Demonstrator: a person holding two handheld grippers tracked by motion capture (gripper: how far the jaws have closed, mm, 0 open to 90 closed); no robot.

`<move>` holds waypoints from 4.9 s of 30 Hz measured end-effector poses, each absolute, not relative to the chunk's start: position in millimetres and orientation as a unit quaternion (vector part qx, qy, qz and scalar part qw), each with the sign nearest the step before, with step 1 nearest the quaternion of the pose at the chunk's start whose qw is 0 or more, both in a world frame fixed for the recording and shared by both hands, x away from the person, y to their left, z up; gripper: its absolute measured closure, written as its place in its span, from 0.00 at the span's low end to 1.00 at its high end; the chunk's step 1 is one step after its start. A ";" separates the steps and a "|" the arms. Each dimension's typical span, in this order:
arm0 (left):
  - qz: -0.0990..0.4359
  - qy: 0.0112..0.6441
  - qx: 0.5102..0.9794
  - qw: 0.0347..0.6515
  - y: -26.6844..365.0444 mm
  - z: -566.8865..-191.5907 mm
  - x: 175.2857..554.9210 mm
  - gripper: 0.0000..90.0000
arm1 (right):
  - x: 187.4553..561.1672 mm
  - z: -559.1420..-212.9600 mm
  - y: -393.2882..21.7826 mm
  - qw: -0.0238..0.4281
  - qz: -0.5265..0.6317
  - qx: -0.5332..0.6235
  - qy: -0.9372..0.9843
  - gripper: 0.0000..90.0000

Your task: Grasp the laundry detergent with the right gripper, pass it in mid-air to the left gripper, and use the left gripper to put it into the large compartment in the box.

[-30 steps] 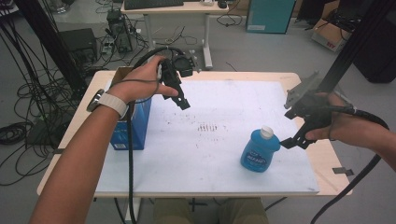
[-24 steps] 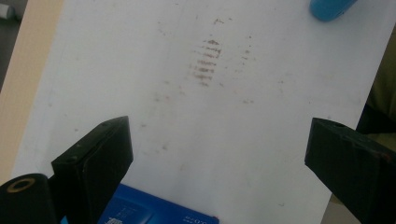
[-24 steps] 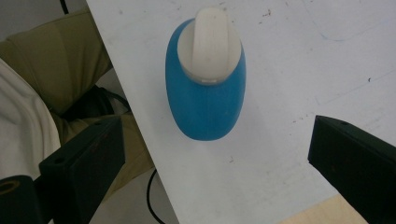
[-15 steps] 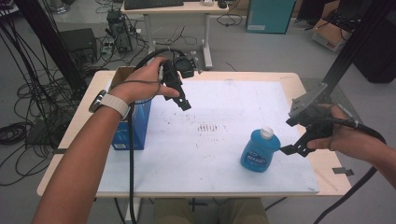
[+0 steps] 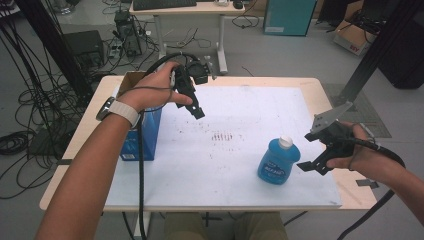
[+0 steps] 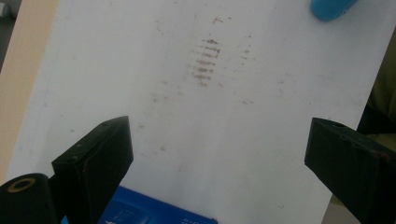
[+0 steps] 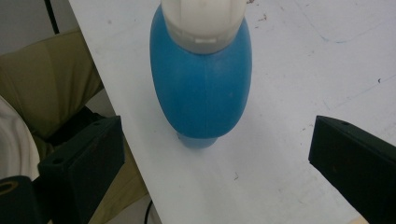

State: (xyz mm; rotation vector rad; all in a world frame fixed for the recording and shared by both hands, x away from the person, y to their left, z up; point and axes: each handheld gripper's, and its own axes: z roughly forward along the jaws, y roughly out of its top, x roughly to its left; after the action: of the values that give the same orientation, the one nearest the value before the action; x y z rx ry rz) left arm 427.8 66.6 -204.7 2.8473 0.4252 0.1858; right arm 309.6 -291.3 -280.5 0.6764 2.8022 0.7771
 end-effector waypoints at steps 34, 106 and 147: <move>0.062 0.150 0.979 0.123 63.9 -206.4 428.9 0.10 | 303.8 -315.8 -305.6 0.084 0.323 0.229 0.914 0.07; 0.064 0.158 0.977 0.127 70.0 -209.3 429.3 0.10 | 304.8 -312.9 -304.5 0.075 0.336 0.225 0.911 0.07; 0.065 0.159 0.977 0.125 71.0 -210.0 429.7 0.10 | 305.8 -314.1 -302.0 0.074 0.334 0.220 0.913 0.08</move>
State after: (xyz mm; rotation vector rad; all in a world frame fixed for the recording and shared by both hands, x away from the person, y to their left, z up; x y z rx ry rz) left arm 429.7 71.0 -210.0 2.8472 0.4619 0.1884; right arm 305.8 -302.0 -314.1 0.6613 2.7421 1.0043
